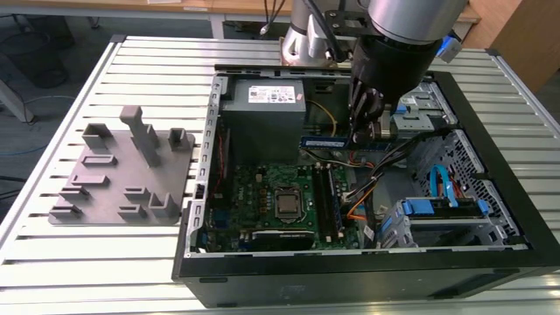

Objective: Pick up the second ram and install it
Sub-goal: 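Pick up the second ram and move it above second insertion slot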

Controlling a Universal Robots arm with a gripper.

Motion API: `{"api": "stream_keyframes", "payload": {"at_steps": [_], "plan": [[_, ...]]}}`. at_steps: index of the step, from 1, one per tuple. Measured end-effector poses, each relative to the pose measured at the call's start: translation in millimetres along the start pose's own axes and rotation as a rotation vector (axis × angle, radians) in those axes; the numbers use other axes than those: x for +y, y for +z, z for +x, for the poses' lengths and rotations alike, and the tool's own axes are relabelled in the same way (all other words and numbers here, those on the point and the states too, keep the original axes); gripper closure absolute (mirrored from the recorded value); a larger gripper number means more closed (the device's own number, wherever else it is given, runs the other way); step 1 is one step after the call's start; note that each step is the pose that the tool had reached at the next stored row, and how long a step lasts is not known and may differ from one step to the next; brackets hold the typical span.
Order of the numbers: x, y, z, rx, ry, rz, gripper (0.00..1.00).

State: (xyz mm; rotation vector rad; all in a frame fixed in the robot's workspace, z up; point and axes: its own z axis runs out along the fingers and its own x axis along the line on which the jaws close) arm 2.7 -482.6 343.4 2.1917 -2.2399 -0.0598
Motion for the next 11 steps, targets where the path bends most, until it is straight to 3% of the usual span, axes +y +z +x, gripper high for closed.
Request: {"api": "stream_keyframes", "payload": {"at_steps": [11], "plan": [[-0.3, 7.3, 0.9, 0.0000, 0.000, 0.0000, 0.86]]}}
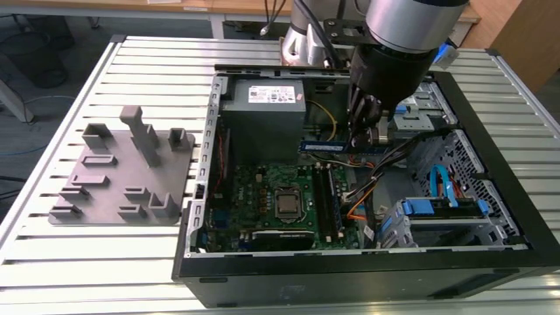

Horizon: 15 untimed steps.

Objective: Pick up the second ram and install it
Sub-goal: 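Pick up the second ram and move it above second insertion slot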

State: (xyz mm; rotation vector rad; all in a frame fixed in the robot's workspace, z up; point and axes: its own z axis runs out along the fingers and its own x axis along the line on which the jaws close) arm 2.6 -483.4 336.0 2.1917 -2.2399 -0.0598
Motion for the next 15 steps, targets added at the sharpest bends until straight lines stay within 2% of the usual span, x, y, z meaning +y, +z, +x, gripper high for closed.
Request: {"api": "stream_keyframes", "payload": {"at_steps": [15], "plan": [[3.0, 13.7, 4.4, -0.0001, 0.000, 0.0000, 0.86]]}}
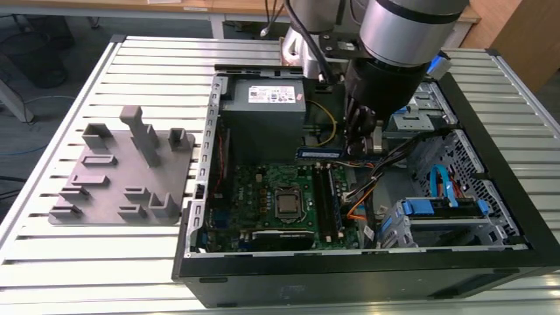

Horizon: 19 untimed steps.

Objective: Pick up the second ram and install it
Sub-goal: 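Pick up the second ram and move it above second insertion slot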

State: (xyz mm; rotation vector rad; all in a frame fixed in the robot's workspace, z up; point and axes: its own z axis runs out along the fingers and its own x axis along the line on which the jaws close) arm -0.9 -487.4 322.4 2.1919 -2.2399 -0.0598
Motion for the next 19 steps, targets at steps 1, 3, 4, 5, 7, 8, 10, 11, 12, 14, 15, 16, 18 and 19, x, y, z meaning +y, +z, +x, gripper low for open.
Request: {"api": "stream_keyframes", "payload": {"at_steps": [1, 3, 4, 5, 7, 8, 10, 11, 12, 14, 15, 16, 18, 19], "plan": [[0.3, 1.3, 0.5, 0.0000, 0.000, 0.0000, 0.86], [2.0, 3.7, 1.7, 0.0003, 0.000, -0.0001, 0.86], [2.8, 4.7, 2.9, 0.0005, 0.000, -0.0001, 0.86], [3.4, 5.9, 4.0, 0.0002, 0.000, 0.0000, 0.86], [5.9, 8.2, 6.2, 0.0000, 0.000, 0.0000, 0.86], [7.3, 9.3, 7.3, 0.0000, 0.000, 0.0000, 0.86], [10.1, 11.8, 9.4, -0.0001, 0.000, 0.0000, 0.86], [11.3, 13.0, 10.4, -0.0001, 0.000, 0.0000, 0.86], [12.5, 14.2, 11.1, -0.0001, 0.000, 0.0000, 0.86], [14.6, 16.5, 12.6, 0.0000, 0.000, 0.0000, 0.86], [15.3, 17.4, 13.2, 0.0000, 0.000, 0.0000, 0.86], [15.8, 18.4, 13.9, 0.0000, 0.000, 0.0000, 0.86], [16.4, 20.5, 15.0, 0.0001, 0.000, 0.0000, 0.86], [16.6, 21.7, 15.3, 0.0000, 0.000, 0.0000, 0.86]]}}
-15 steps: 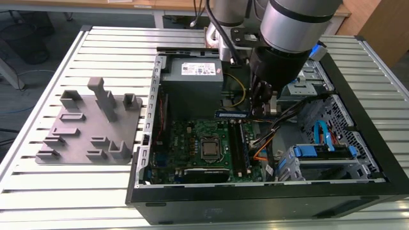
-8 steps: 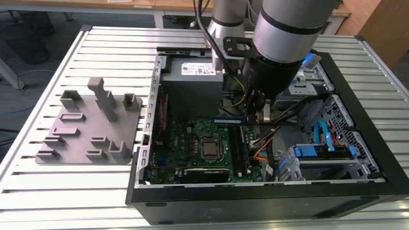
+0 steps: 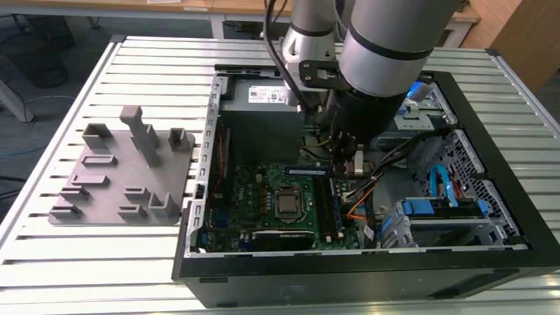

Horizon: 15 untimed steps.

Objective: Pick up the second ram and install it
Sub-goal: 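Pick up the second ram and move it above second insertion slot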

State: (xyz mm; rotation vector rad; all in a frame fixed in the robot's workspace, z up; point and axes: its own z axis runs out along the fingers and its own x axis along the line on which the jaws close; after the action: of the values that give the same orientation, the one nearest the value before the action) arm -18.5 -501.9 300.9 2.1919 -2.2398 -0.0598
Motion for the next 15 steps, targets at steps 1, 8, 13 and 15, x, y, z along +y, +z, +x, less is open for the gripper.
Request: {"api": "stream_keyframes", "payload": {"at_steps": [1, 8, 13, 15], "plan": [[0.3, 1.3, 0.3, -0.0001, 0.000, 0.0000, 0.86], [3.3, 8.0, 2.4, 0.0000, 0.000, 0.0000, 0.86], [5.4, 11.0, 3.6, 0.0002, 0.000, 0.0000, 0.86], [6.9, 11.5, 4.1, 0.0001, 0.000, 0.0000, 0.86]]}}
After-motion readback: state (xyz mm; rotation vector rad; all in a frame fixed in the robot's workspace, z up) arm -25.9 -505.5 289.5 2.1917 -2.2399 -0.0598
